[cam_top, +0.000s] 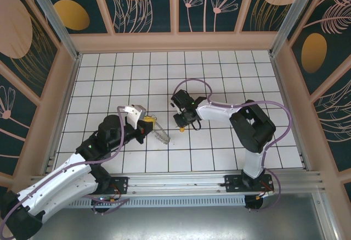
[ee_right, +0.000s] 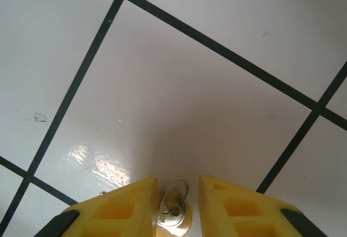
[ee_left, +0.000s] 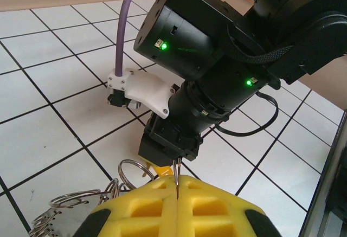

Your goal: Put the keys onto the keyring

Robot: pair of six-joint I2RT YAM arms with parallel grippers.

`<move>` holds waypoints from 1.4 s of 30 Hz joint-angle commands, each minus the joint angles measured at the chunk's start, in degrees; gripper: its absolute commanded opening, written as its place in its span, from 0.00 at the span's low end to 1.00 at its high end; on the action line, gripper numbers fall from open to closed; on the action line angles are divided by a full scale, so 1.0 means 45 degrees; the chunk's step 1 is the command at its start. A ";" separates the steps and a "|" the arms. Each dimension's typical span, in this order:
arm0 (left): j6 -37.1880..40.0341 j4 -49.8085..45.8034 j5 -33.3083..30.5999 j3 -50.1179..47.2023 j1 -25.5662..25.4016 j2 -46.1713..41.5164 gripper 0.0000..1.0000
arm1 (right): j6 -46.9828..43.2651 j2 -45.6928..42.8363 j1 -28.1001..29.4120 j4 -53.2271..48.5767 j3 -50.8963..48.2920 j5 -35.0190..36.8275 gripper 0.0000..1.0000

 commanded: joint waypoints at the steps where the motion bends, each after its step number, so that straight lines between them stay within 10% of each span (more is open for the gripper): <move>1: 0.0206 0.0709 0.0083 0.0089 0.0037 -0.0147 0.00 | -0.0153 0.0161 0.0087 -0.0191 0.0260 0.0176 0.19; 11: 0.0181 0.0794 0.0139 0.0146 0.0031 -0.0084 0.00 | -0.0133 -0.0003 0.0071 -0.0267 0.0143 0.0159 0.07; 42: 0.0229 0.0767 0.0239 0.0311 0.0038 0.0010 0.00 | -0.0025 -0.0364 -0.0107 -0.0132 -0.0365 -0.0452 0.17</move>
